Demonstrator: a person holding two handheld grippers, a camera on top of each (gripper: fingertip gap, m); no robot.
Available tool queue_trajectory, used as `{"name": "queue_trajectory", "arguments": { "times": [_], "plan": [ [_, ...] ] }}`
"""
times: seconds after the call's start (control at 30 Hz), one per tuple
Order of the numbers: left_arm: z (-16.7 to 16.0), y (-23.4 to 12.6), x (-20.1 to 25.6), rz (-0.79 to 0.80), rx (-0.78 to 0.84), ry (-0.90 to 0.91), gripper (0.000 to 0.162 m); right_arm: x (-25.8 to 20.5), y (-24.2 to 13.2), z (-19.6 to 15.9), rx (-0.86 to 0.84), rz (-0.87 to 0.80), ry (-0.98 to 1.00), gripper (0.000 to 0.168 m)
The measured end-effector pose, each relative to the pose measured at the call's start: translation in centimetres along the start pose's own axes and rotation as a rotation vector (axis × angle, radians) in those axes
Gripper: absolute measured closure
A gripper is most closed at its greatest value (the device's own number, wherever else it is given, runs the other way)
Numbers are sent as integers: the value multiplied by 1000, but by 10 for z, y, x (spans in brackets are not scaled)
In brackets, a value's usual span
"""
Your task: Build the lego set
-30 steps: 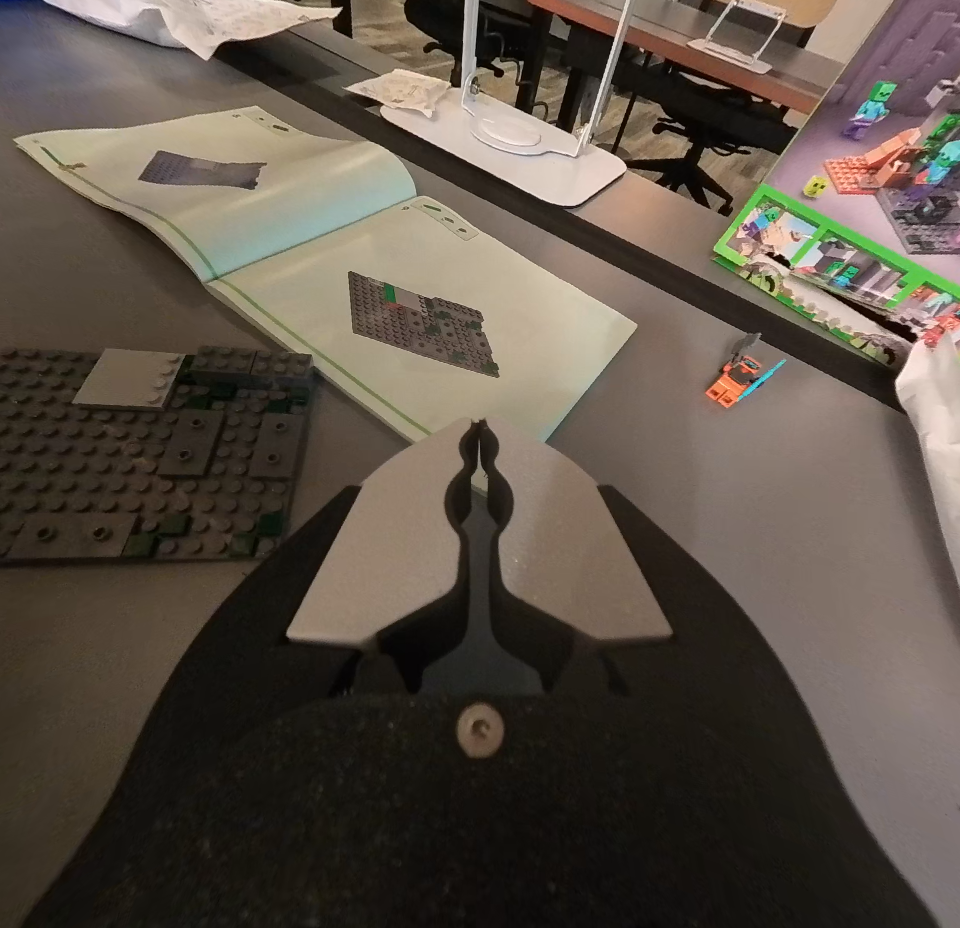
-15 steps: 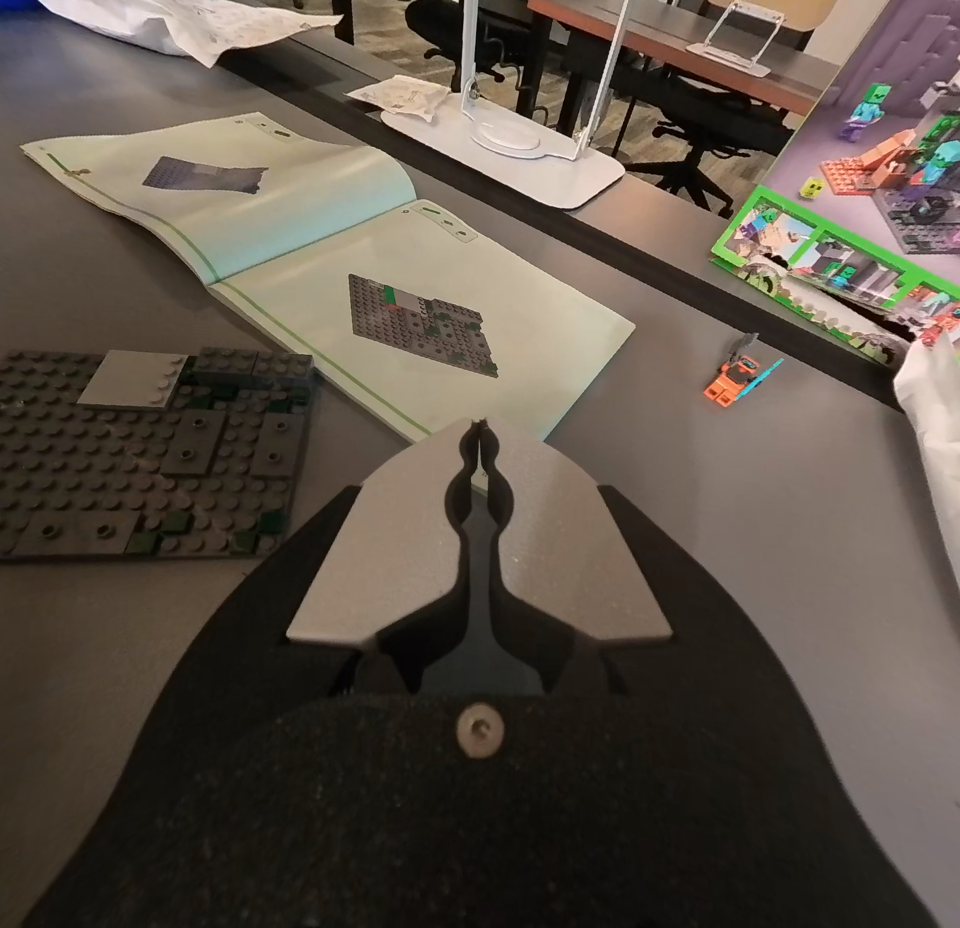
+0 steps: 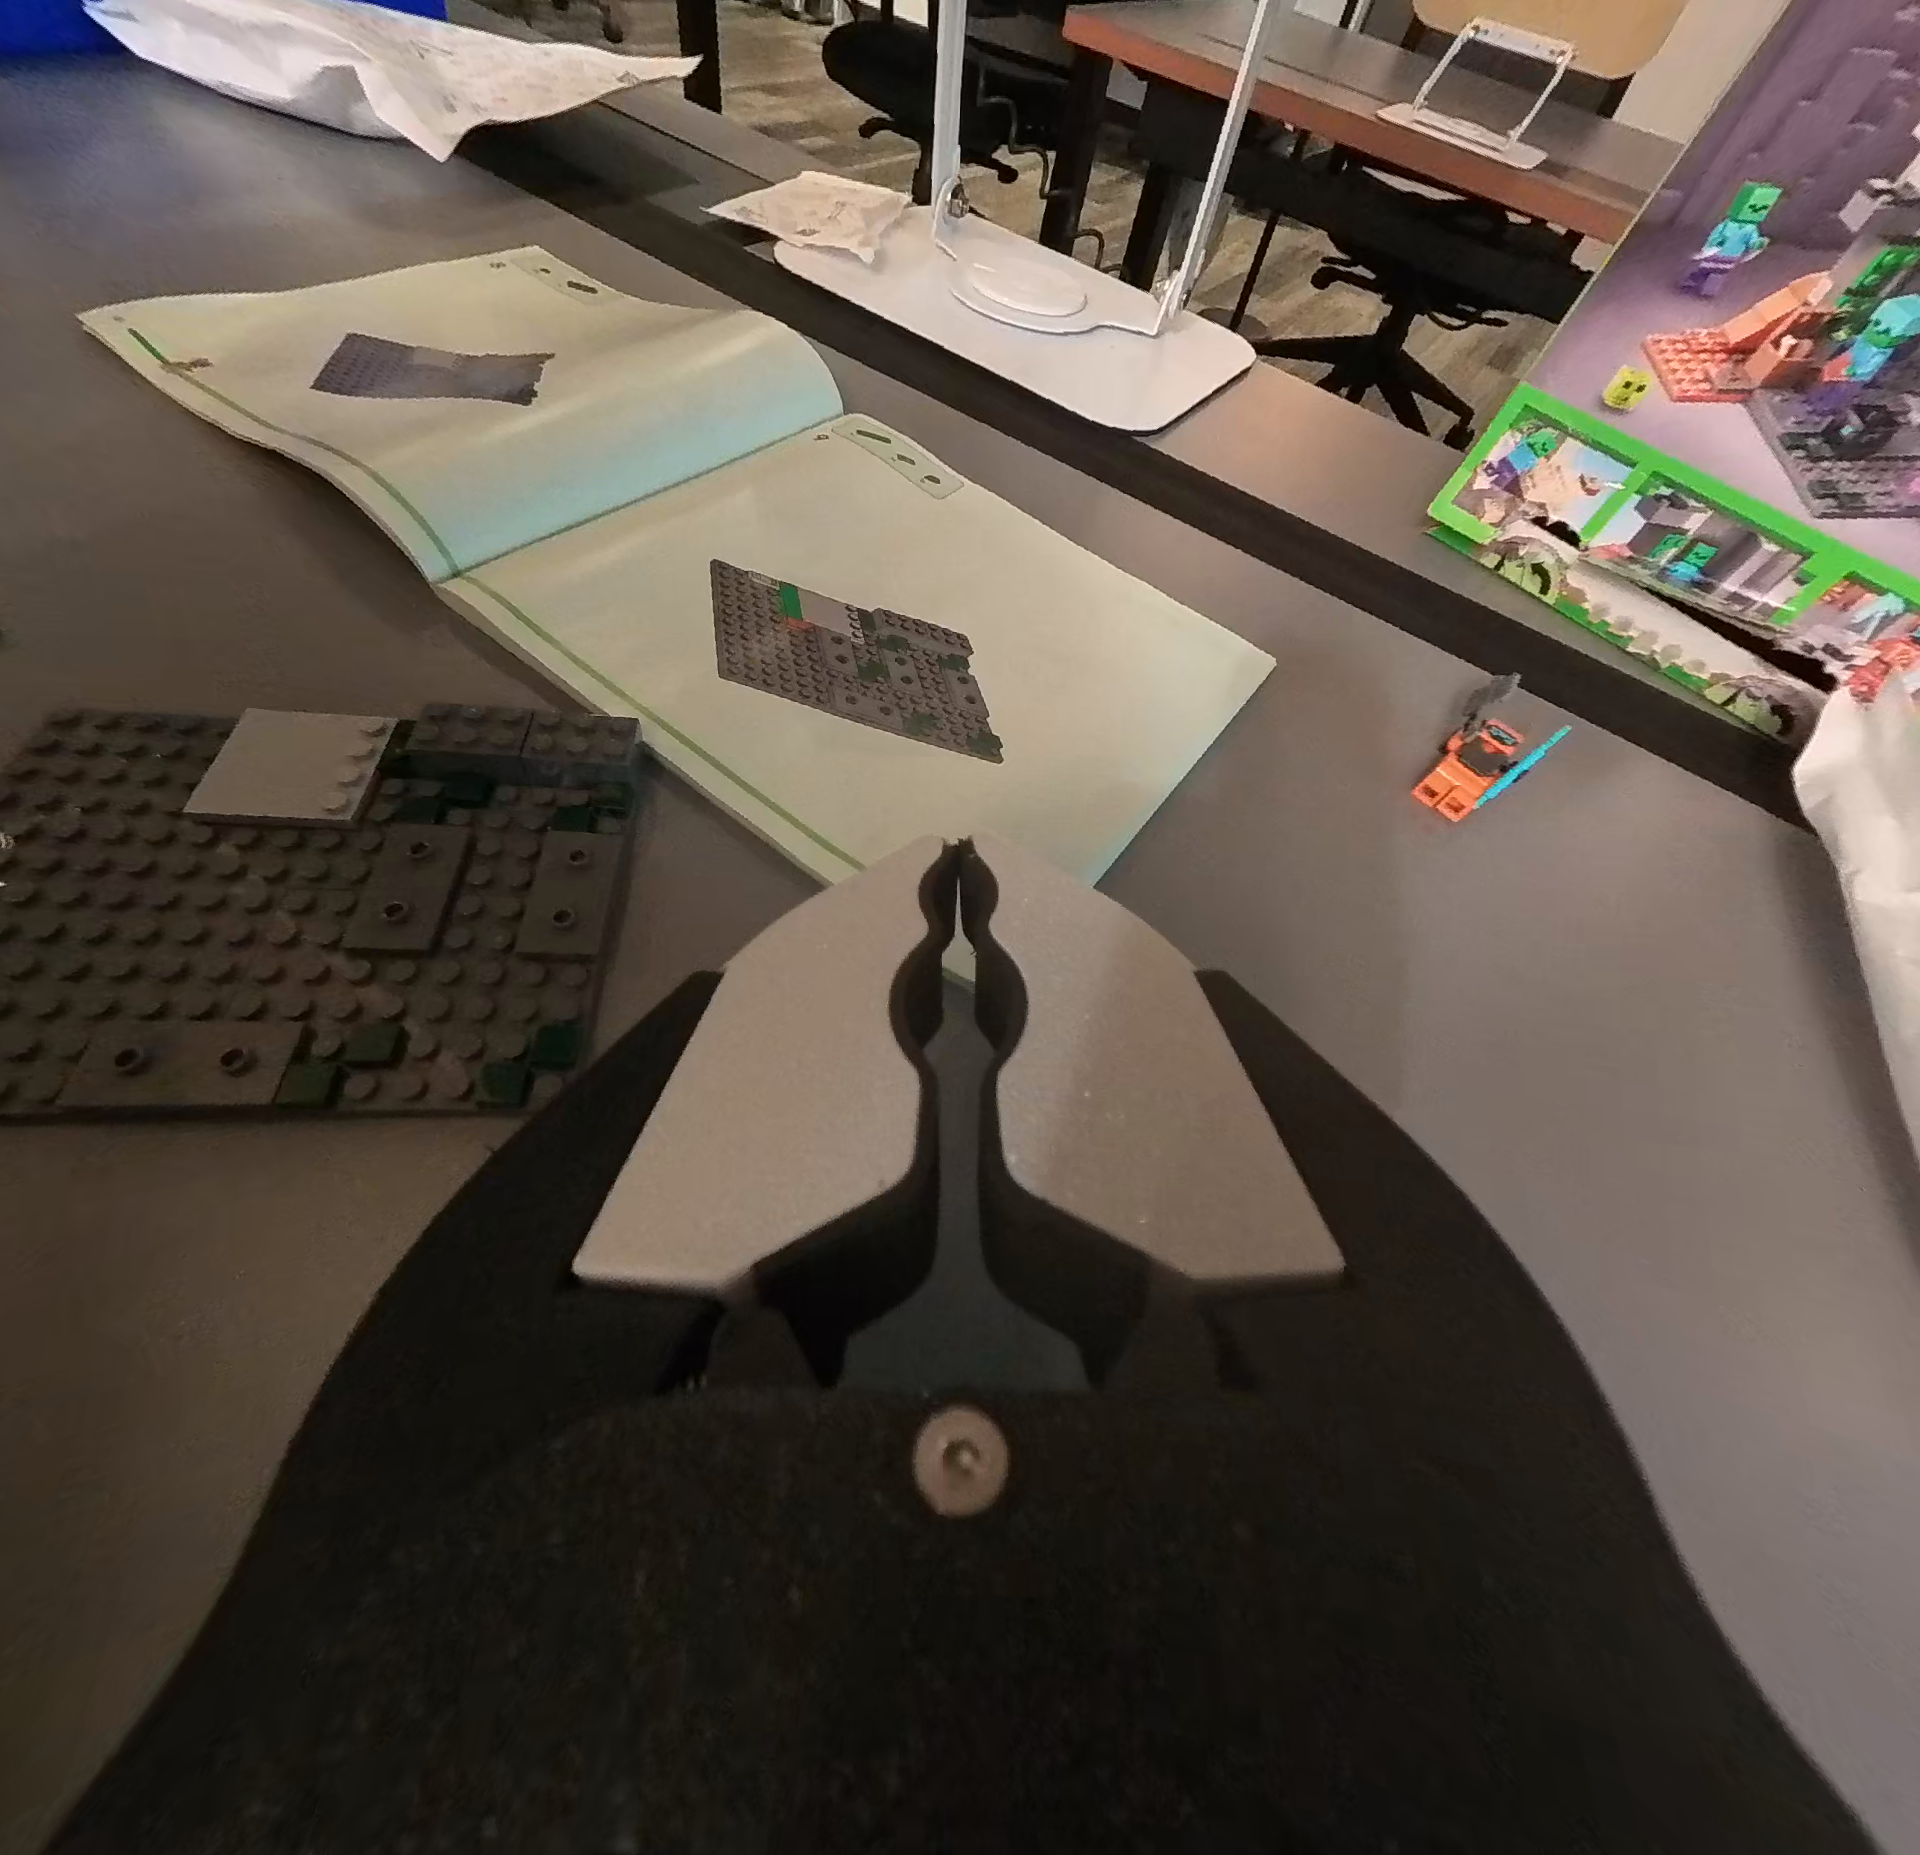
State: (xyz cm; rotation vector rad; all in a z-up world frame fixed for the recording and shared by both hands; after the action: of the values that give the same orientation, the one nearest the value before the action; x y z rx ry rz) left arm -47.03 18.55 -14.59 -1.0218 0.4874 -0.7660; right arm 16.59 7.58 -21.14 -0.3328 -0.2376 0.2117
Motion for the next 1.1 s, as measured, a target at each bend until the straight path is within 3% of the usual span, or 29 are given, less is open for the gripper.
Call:
{"name": "queue_trajectory", "arguments": {
  "times": [0.03,0.2,0.4,0.87,1.1],
  "plan": [
    [-2,-2,-3,23,-3,-8,120,0,0,0,1,1,0,168],
    [-16,-12,-21,107,-36,-58,133,0,-1,1,7,5,3,168],
    [-32,-22,-38,175,-86,-63,162,1,-3,2,17,10,8,168],
    [-46,-9,-54,196,-254,-70,162,1,-6,4,33,26,20,168],
    [-52,22,-59,199,-496,-72,141,1,-8,5,40,29,22,168]
  ]
}}
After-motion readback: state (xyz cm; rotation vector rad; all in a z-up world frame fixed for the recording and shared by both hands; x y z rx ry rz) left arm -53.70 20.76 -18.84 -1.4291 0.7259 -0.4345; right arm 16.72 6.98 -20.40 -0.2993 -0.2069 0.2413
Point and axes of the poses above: each gripper's, where its closed fingertips meet, y out along the fingers, z out of its top, x = y × z across the jaws, the point moved 7 cm from there along -y, back along the fingers, and after that the axes turned 5 degrees about -z, right-handed, at the moved point
